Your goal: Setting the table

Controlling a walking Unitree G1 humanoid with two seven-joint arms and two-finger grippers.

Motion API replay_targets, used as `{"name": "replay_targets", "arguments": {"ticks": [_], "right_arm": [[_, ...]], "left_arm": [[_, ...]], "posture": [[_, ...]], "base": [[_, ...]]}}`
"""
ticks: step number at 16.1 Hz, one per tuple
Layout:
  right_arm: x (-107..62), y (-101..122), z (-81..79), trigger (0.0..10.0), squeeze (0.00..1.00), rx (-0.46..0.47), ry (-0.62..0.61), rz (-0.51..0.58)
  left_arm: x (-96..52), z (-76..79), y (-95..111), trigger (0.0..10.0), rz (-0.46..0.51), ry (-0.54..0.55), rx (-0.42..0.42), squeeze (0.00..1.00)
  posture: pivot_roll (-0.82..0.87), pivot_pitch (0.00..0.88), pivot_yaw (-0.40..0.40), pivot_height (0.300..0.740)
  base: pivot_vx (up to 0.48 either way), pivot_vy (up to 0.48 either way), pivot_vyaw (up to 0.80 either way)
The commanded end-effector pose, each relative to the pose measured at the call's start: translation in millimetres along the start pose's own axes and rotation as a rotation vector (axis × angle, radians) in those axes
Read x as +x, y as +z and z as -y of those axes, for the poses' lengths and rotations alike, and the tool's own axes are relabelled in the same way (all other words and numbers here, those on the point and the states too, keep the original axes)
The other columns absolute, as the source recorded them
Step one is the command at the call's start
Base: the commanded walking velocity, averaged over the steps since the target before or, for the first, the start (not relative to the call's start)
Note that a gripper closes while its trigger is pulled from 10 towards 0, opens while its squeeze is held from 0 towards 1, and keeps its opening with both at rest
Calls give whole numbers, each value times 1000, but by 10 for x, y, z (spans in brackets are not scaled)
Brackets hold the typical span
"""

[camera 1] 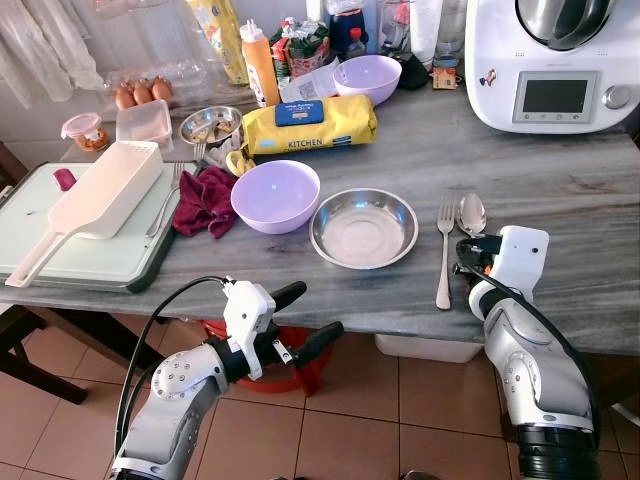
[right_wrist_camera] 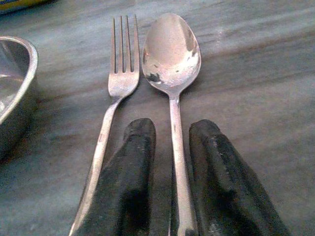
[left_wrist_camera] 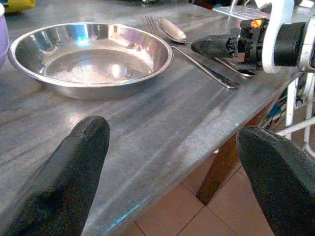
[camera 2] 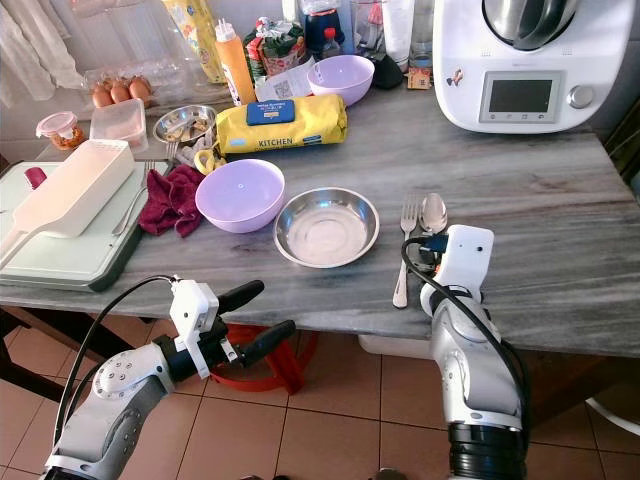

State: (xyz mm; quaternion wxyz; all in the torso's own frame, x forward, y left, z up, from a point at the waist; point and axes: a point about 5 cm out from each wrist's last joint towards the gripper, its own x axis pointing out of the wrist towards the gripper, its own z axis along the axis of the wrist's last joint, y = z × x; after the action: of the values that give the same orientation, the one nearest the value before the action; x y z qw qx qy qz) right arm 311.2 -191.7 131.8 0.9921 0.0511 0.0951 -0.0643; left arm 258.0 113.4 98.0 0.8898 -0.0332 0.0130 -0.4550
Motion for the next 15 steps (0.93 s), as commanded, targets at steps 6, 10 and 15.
{"name": "replay_targets", "arguments": {"ticks": [6, 10, 15], "right_arm": [[-21, -6, 24, 10000, 1000, 0, -19, -1], [-67, 163, 43, 10000, 1000, 17, -37, 98], [-152, 436, 5, 10000, 1000, 48, -49, 280]], "left_arm": [[-30, -5, -1, 10000, -11, 10, 19, 0], [-12, 4, 14, 10000, 1, -2, 14, 0], [31, -22, 69, 10000, 32, 17, 6, 0]], "posture": [[-133, 123, 137, 740], [-139, 121, 136, 740], [-144, 117, 134, 740]], "base": [[0, 0, 0], [0, 0, 0], [0, 0, 0]]}}
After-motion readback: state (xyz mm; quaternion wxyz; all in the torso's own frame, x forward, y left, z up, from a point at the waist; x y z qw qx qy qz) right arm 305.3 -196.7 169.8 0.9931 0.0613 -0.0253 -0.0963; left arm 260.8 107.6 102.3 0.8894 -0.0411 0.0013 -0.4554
